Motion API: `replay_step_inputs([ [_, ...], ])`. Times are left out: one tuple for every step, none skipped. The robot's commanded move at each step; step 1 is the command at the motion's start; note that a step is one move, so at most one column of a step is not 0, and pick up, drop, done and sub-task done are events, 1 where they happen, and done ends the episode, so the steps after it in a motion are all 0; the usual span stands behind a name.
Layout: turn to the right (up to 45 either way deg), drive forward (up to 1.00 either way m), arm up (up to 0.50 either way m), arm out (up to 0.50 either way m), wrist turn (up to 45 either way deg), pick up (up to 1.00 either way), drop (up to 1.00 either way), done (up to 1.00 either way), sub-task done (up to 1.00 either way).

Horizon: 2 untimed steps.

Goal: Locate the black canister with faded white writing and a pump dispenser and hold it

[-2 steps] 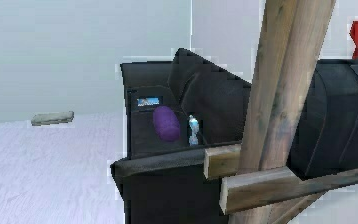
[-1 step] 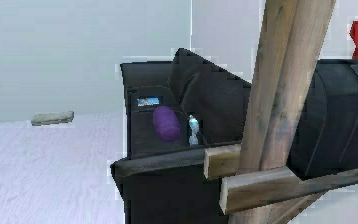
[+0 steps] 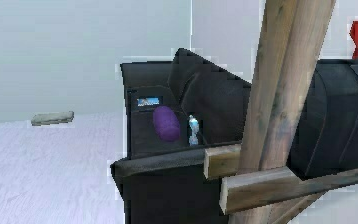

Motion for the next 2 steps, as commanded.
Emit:
replay_step_inputs([
  [0.0,0.00,0.10,0.00,0.0,0.00,0.00,0.00,0.00],
  [0.0,0.00,0.00,0.00,0.0,0.00,0.00,1.00,0.00],
])
